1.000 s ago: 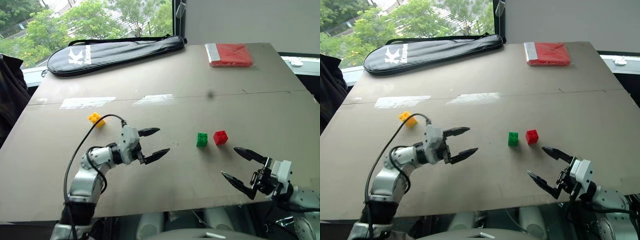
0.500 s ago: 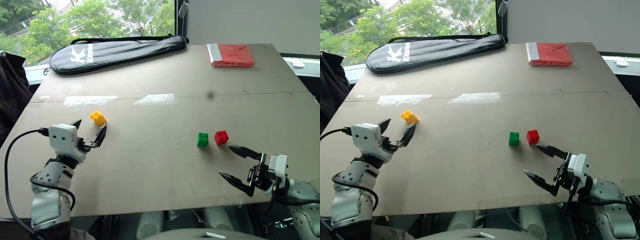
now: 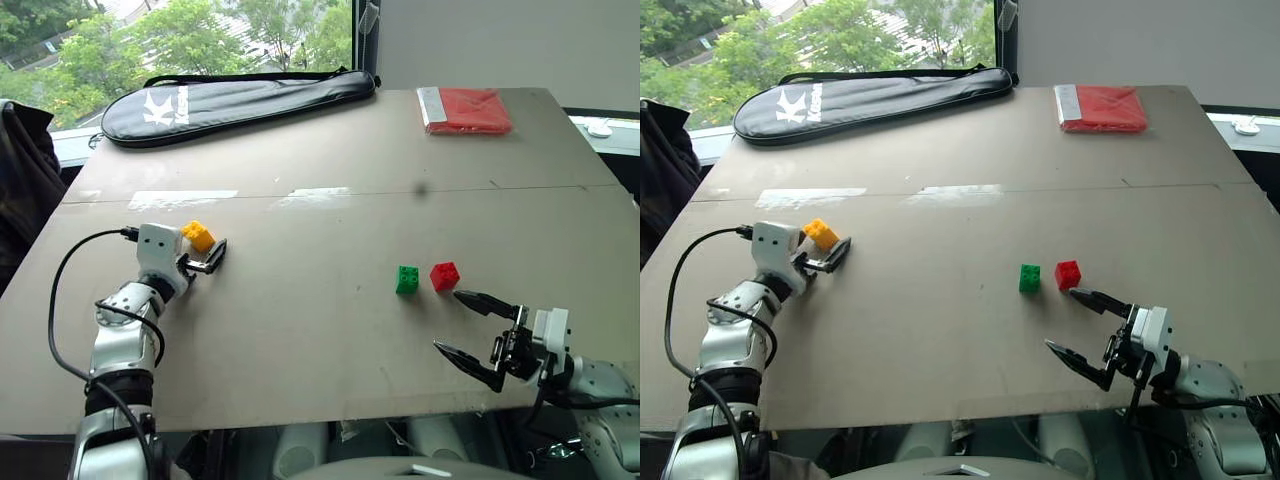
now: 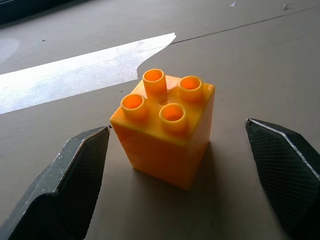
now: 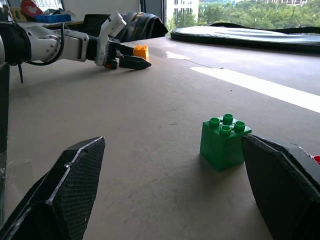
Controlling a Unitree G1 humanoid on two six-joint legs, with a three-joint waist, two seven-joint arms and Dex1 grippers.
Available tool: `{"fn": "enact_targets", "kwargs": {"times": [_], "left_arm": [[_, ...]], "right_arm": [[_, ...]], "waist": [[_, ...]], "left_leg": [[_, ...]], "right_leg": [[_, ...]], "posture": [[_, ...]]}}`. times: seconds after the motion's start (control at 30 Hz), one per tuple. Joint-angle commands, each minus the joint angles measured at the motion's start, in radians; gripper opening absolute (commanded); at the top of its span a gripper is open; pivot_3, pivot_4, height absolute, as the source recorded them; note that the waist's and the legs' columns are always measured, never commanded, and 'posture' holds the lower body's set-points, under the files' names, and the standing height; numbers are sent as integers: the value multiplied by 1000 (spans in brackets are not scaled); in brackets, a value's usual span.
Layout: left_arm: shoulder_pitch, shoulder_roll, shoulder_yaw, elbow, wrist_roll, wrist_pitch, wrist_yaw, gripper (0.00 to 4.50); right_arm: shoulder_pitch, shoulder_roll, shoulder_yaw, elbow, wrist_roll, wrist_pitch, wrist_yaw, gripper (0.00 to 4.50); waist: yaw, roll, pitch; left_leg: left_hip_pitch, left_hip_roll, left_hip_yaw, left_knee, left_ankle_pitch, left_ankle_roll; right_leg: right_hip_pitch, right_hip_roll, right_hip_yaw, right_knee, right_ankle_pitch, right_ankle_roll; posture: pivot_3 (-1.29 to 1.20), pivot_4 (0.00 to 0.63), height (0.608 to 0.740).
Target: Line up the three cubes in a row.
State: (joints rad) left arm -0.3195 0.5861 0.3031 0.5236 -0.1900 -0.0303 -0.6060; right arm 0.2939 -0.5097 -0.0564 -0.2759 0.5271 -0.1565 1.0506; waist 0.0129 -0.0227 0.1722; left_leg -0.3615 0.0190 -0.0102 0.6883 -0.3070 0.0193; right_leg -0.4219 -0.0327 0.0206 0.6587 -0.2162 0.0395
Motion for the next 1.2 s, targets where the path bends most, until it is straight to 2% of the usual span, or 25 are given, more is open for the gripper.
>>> {"fn": "enact_targets", "kwargs": {"times": [0.03, 0.07, 0.1, 0.27, 0.37, 0.53, 0.63, 0.73, 0.87, 0.97, 1.2], "left_arm": [[-41, 34, -9, 114, -4, -42, -67, 4443], [-54, 46, -6, 148, -12, -49, -101, 3919], [-64, 58, -7, 180, -16, -56, -131, 3667], [-84, 89, -33, 267, -8, -89, -234, 1336], [-88, 62, -57, 231, -31, -77, -306, 1343], [-67, -11, -149, 45, -70, 5, -428, 1343], [-56, -57, -262, -109, -85, 78, -525, 1343], [-94, -92, -368, -162, -59, 74, -609, 1343], [-188, -130, -476, -93, -4, -3, -704, 1343], [-292, -165, -554, 40, 47, -108, -802, 1343], [-442, -235, -602, 316, 110, -270, -892, 1343]], "right_arm": [[15, 2, -18, -39, 5, -15, -9, 4500], [21, 2, -19, -41, 5, -17, -10, 4500], [26, 2, -20, -43, 5, -19, -11, 4500], [34, 0, -26, -42, 5, -25, -15, 4500], [44, 1, -29, -46, 3, -31, -19, 4500], [60, 2, -36, -47, -1, -41, -27, 4500], [66, 0, -45, -39, 2, -48, -29, 4500], [74, -2, -56, -24, 6, -58, -23, 4500], [84, -6, -65, -10, -3, -71, -10, 4500], [87, -5, -66, -7, -10, -79, -9, 4500], [100, 6, -62, -17, -20, -90, -26, 4500]], "waist": [[-1, 0, 0], [-1, 0, 0], [-3, 0, 0], [-13, 0, 0], [-15, 1, 0], [3, 1, -1], [5, 1, -1], [2, 1, -1], [0, 1, 0], [-4, 1, 0], [-6, 0, 0]], "left_leg": [[0, 0, 0, 0, 0, 0], [0, 0, 0, 0, 0, 0], [0, 0, 0, 0, 0, 0], [1, 1, 1, 0, 0, 0], [1, 1, 1, 0, 0, 0], [0, 0, 1, 0, 0, 0], [0, -1, 1, 1, 0, 0], [0, -4, 1, 1, 0, 0], [0, -4, 0, 1, 0, 0], [0, -3, -1, 1, 0, 0], [-1, -3, -1, 1, 0, 0]], "right_leg": [[0, 0, 0, 0, 0, 0], [0, 0, 0, 0, 0, 0], [0, 0, 0, 0, 0, 0], [0, 1, 0, 1, 0, 0], [0, 0, 0, 1, 0, 1], [0, -2, 1, 1, 0, 0], [1, -3, 1, 0, 0, 0], [2, -3, 2, -1, 0, 0], [2, -2, 1, -1, -2, 3], [2, 0, 2, -1, -2, 4], [2, 1, 2, -1, -3, 3]], "posture": [[0, 150, 707], [0, 150, 707], [0, 150, 707], [0, 150, 707], [0, 150, 707], [0, 150, 707], [0, 150, 707], [0, 150, 707], [0, 150, 707], [0, 150, 707], [0, 150, 707]]}}
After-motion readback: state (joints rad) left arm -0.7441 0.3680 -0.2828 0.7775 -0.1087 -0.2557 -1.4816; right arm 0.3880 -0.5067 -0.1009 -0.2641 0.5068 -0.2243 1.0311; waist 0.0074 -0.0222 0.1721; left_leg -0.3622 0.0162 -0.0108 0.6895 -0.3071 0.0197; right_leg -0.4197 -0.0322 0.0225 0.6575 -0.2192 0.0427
